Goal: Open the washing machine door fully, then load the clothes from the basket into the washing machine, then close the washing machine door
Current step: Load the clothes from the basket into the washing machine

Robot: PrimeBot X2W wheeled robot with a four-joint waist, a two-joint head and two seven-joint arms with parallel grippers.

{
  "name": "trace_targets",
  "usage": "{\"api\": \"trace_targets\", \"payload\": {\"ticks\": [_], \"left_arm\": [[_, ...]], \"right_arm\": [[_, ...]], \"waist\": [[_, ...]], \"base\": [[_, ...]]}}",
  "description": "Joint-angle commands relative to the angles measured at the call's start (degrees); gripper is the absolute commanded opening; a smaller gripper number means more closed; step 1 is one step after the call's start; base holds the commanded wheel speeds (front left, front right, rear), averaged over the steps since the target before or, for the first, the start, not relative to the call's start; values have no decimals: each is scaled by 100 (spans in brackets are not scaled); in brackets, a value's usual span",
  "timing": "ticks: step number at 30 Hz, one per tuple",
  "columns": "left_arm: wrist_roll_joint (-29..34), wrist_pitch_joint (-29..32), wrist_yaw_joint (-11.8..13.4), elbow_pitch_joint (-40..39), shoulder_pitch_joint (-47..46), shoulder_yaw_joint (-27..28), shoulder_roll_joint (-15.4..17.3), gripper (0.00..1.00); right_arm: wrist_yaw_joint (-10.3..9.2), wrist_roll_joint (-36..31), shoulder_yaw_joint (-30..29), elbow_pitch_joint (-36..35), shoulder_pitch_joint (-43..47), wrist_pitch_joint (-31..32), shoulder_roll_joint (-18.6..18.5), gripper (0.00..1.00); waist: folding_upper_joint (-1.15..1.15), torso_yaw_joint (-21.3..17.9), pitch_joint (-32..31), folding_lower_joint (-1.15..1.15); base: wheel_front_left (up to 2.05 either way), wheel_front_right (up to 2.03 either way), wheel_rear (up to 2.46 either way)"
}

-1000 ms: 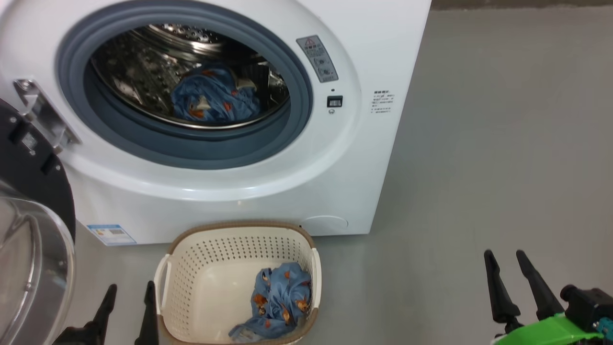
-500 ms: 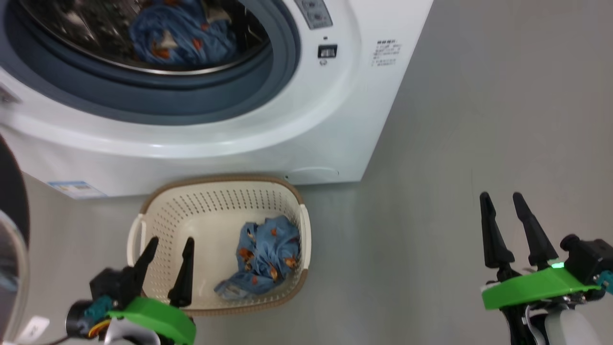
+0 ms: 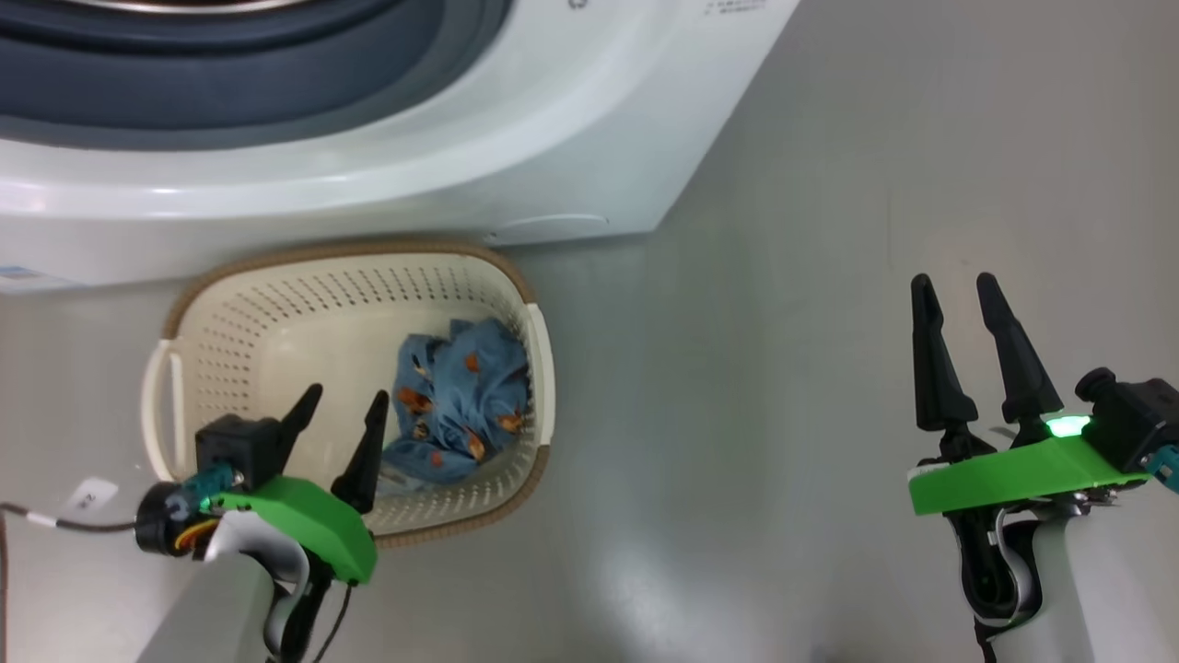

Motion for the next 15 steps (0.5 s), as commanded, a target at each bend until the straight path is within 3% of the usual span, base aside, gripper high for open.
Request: {"api": "trace_targets", "payload": {"ticks": [1, 8, 15], "left_arm": [[-120, -36, -14, 134, -232, 7, 236, 100], [-509, -36, -14, 715, -796, -481, 355, 100], [-1450, -36, -14, 1220, -1391, -1556, 521, 100]], "right_arm": [[9, -49, 153, -165, -82, -27, 28, 100], [9, 35, 249, -229, -272, -27, 34, 100], [9, 132, 374, -303, -508, -27, 35, 100]], "waist": [[0, -254, 464, 0], [0, -351, 876, 0], [0, -492, 1353, 0]], "base": [[0, 0, 0], [0, 0, 0], [0, 0, 0]]}}
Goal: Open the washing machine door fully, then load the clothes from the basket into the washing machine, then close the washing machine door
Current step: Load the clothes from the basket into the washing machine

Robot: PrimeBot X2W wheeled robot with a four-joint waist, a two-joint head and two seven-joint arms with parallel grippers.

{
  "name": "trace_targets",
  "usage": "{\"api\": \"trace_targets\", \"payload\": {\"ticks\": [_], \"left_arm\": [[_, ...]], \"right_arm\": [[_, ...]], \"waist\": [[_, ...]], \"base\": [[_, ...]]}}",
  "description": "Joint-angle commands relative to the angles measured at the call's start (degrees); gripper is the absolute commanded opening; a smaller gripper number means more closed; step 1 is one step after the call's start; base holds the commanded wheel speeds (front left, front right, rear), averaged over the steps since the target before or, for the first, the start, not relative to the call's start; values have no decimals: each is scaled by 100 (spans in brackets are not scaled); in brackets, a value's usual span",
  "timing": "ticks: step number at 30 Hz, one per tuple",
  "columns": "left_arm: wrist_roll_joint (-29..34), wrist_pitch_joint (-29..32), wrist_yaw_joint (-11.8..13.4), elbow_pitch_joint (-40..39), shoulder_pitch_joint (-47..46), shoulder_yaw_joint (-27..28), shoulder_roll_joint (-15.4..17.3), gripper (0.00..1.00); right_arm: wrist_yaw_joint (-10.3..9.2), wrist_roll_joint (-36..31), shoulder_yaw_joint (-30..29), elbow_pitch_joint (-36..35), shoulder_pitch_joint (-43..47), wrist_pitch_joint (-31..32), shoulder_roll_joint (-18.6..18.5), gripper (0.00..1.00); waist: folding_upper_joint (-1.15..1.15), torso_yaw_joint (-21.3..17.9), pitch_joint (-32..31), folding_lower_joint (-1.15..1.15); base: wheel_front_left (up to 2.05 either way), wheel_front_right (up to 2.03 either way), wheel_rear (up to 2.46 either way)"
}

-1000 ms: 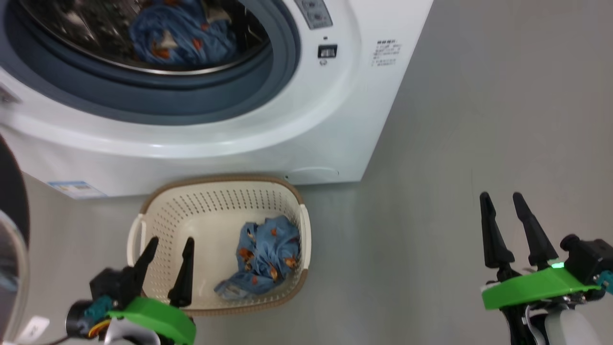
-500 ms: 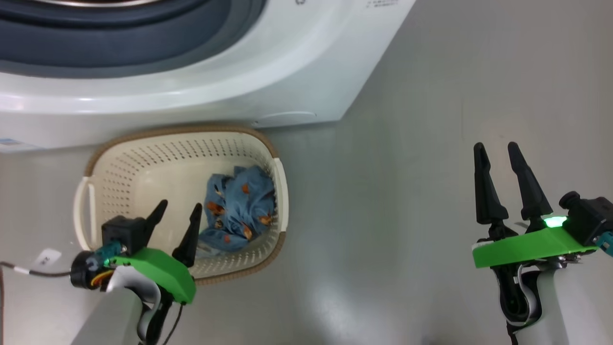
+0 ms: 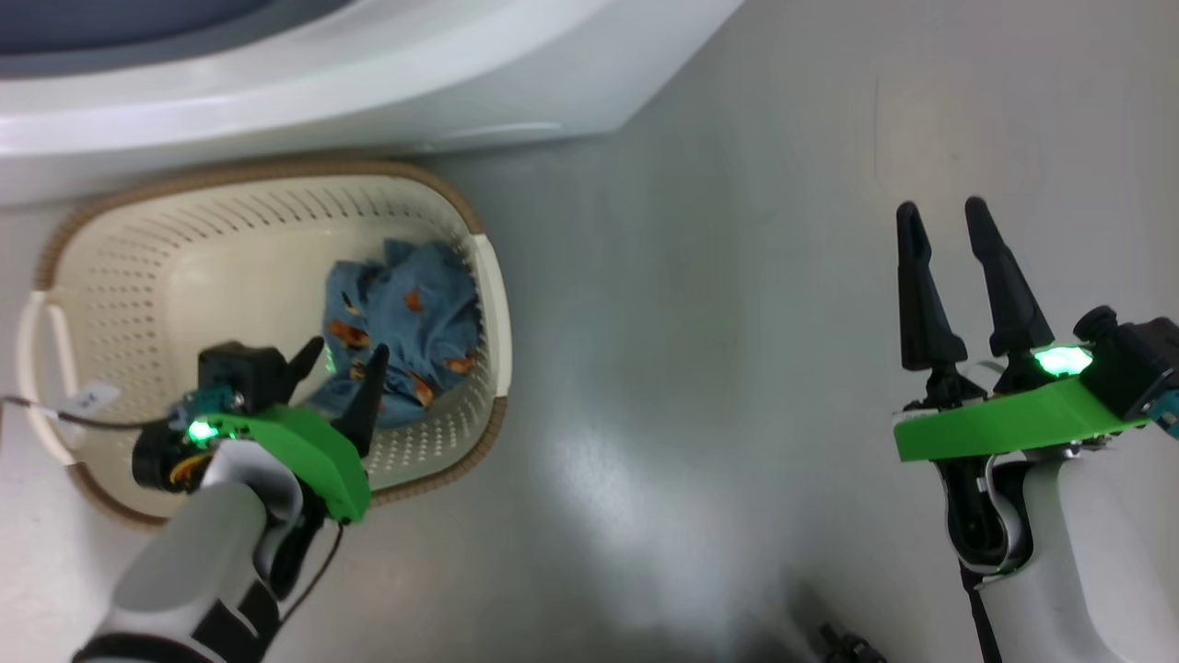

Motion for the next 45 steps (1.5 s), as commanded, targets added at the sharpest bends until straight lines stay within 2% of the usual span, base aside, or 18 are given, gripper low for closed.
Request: {"api": "trace_targets", "payload": {"ticks": [1, 6, 13, 29, 30, 31, 32, 45], "left_arm": [[-193, -36, -14, -3, -100, -37, 245, 100], [-893, -36, -14, 60, -488, -774, 535, 100], [-1736, -33, -14, 149, -945, -1679, 765, 100], [-3176, 71, -14, -27, -1722, -3396, 1050, 100], [-3225, 69, -14, -32, -1746, -3453, 1062, 60], [-3269, 67, -14, -39, -1765, -3501, 1067, 15], [-3319, 67, -14, -59, -1777, -3541, 1068, 0], [-3799, -24, -14, -88, -1761, -3650, 1023, 0]], "right_arm": [[9, 97, 154, -151, 24, -27, 24, 100], [9, 146, 196, -211, -81, -27, 24, 100], [9, 212, 234, -298, -128, -27, 24, 100], [9, 256, 337, -479, -216, -27, 25, 100], [9, 258, 336, -490, -213, -27, 25, 100], [9, 259, 337, -498, -211, -27, 25, 100], [9, 261, 338, -502, -210, -27, 25, 100], [9, 257, 202, -437, -213, -27, 25, 100]], "waist": [[0, -163, 311, 0], [0, -261, 526, 0], [0, -369, 786, 0], [0, -530, 1202, 0], [0, -532, 1202, 0], [0, -536, 1200, 0], [0, -539, 1194, 0], [0, -356, 780, 0]], "base": [[0, 0, 0], [0, 0, 0], [0, 0, 0], [0, 0, 0], [0, 0, 0], [0, 0, 0], [0, 0, 0], [0, 0, 0]]}}
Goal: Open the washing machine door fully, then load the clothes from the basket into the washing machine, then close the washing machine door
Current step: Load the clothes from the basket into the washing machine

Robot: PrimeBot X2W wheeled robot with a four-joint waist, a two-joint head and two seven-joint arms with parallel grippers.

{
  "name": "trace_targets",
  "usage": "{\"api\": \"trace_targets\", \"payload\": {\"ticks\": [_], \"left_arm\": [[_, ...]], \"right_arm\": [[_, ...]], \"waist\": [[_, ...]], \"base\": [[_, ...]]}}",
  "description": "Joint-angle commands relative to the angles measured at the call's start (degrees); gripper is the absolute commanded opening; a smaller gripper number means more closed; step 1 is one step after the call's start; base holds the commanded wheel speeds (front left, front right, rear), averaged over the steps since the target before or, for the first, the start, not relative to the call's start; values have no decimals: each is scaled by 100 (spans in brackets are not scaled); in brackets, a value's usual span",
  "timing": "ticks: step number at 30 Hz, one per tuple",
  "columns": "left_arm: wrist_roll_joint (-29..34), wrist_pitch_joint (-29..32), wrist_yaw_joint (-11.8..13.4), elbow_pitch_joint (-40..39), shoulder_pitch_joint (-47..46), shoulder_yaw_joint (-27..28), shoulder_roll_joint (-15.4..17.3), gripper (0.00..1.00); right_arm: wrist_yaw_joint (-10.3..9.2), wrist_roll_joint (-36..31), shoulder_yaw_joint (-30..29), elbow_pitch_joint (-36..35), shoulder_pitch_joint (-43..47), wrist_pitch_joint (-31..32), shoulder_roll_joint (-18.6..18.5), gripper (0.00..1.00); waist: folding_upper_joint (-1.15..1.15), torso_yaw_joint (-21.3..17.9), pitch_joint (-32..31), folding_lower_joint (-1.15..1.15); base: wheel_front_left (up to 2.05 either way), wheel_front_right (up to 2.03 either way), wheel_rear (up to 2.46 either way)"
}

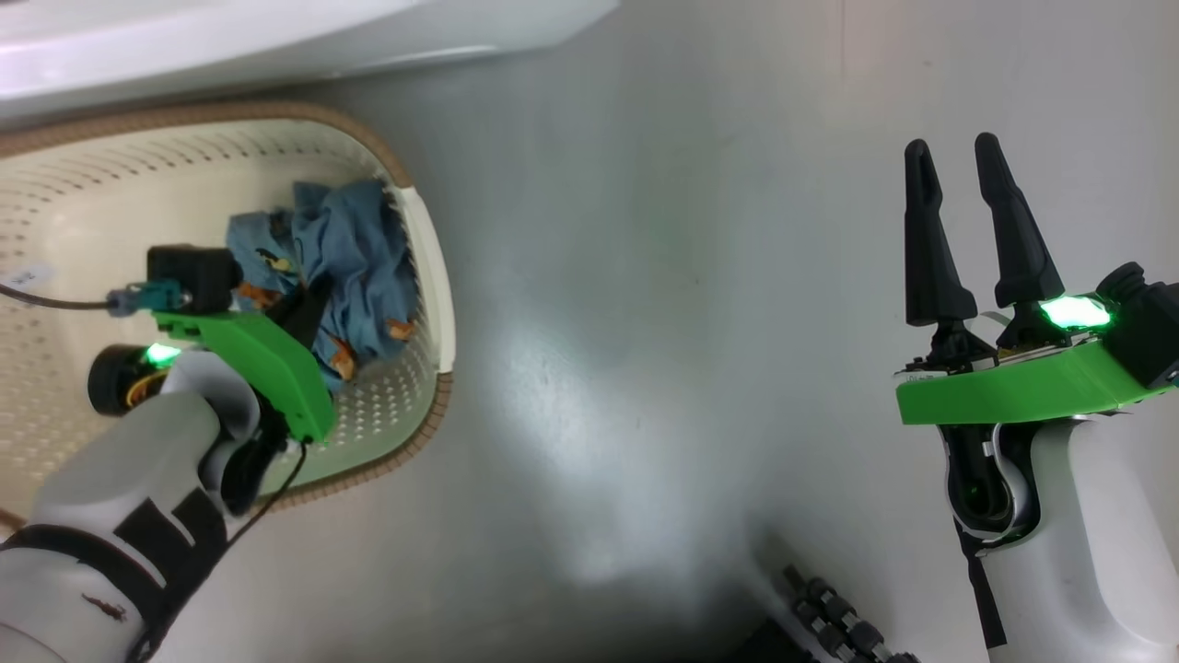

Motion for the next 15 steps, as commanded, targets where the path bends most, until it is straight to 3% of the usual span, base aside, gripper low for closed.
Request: {"api": "trace_targets", "payload": {"ticks": [1, 6, 7, 15], "left_arm": [[-44, -72, -14, -31, 44, 151, 105, 0], [236, -77, -14, -148, 375, 983, 120, 0], [415, -77, -14, -233, 616, 1380, 115, 0], [1413, -78, -14, -659, 1660, 2784, 21, 0]], "right_arm": [[9, 21, 73, -87, 143, -27, 20, 100], [9, -15, 15, 39, 179, -27, 20, 100], [9, -38, 8, 104, 226, -27, 20, 100], [9, -203, 25, 409, 582, -27, 20, 100]], "waist": [[0, 119, -184, 0], [0, 297, -650, 0], [0, 371, -876, 0], [0, 665, -1862, 0]], "base": [[0, 0, 0], [0, 0, 0], [0, 0, 0], [0, 0, 0]]}}
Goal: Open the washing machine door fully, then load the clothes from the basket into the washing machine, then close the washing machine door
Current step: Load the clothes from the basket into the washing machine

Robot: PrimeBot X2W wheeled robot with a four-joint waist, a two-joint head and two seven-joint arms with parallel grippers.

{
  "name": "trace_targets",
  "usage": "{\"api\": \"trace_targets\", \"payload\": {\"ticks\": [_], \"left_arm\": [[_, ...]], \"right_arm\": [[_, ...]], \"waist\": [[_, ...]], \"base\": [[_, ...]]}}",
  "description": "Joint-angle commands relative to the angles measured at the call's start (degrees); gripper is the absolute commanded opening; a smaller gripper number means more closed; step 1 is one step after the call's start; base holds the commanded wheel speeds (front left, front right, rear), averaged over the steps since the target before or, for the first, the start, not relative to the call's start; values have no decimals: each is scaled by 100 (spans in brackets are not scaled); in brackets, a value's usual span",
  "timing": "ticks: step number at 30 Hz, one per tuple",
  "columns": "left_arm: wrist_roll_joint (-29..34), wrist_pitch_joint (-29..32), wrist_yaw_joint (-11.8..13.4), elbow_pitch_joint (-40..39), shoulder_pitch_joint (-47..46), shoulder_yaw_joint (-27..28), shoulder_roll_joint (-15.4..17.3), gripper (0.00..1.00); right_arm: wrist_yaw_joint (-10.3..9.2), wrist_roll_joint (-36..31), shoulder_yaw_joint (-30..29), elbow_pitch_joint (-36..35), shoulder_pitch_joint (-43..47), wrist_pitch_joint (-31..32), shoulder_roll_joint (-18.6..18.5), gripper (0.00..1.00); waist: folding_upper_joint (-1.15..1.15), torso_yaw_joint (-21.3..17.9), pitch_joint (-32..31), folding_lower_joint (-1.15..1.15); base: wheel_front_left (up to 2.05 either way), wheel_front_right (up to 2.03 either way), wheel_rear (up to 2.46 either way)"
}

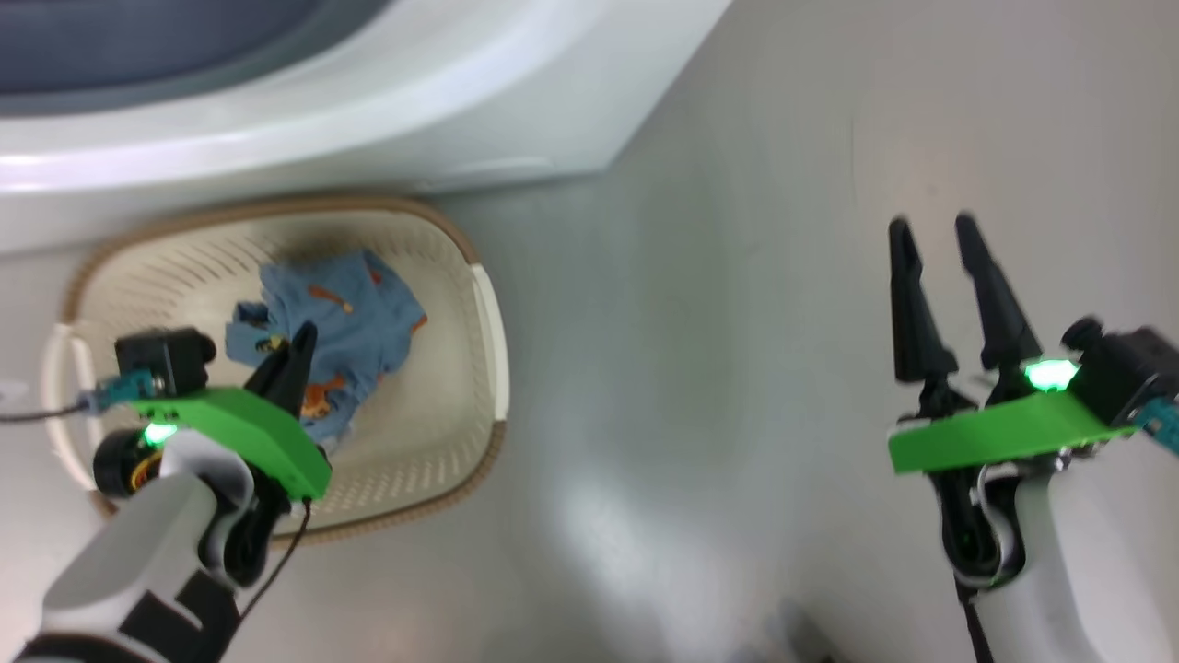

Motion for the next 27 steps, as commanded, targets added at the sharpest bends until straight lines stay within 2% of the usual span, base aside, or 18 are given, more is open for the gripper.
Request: {"api": "trace_targets", "payload": {"ticks": [1, 8, 15, 27], "left_arm": [[271, -60, -14, -183, 298, 427, 135, 0], [1229, -61, -14, -624, 1133, 1412, -2, 0], [1905, -61, -14, -1173, 1792, 2073, -141, 0], [2950, -61, -14, -2214, 2607, 3045, -328, 0]], "right_arm": [[9, -113, 118, -38, 295, -27, 21, 100], [9, -230, 191, 189, 708, -27, -56, 100], [9, -189, 229, 317, 1155, -27, -294, 100], [9, -129, 210, 329, 1695, -27, -504, 100]], "waist": [[0, 334, -785, 0], [0, 490, -1637, 0], [0, 655, -2332, 0], [0, 889, -2964, 0]], "base": [[0, 0, 0], [0, 0, 0], [0, 0, 0], [0, 0, 0]]}}
